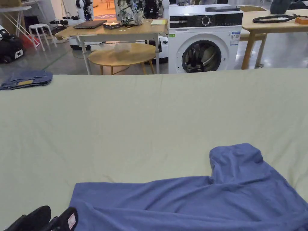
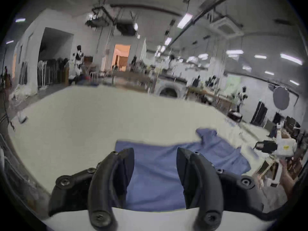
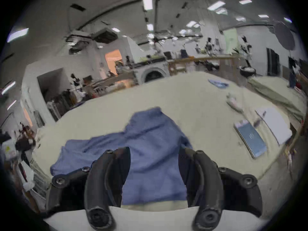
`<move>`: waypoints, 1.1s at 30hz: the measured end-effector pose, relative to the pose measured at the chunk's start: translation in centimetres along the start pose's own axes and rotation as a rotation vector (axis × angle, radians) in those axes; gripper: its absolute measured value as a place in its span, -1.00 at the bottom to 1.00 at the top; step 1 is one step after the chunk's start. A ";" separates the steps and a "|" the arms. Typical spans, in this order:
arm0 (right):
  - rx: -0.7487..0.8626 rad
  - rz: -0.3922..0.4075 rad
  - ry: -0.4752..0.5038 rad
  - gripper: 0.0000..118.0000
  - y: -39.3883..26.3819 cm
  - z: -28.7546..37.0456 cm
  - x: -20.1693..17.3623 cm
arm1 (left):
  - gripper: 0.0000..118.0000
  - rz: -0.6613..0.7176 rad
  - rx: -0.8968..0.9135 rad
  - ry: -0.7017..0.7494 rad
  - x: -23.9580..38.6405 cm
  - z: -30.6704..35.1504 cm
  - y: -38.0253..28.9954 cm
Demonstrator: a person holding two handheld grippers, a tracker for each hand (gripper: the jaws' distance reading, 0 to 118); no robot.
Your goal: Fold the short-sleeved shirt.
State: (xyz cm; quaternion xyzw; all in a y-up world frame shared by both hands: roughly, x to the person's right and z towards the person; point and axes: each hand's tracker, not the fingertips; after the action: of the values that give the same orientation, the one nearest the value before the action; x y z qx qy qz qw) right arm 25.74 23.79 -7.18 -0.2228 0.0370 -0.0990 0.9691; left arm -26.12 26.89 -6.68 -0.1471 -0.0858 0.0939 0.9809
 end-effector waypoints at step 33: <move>-0.154 -0.045 -0.006 -1.00 -2.7 -1.5 0.1 | -0.44 0.134 -0.759 0.164 -12.8 -30.1 -3.0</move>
State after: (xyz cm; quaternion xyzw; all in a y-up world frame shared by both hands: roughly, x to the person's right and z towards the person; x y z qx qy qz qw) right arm 25.24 20.78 -7.35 -0.2976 0.0368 -0.1171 0.9468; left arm -32.08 13.21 -35.95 -0.5117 -0.0258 0.1072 0.8520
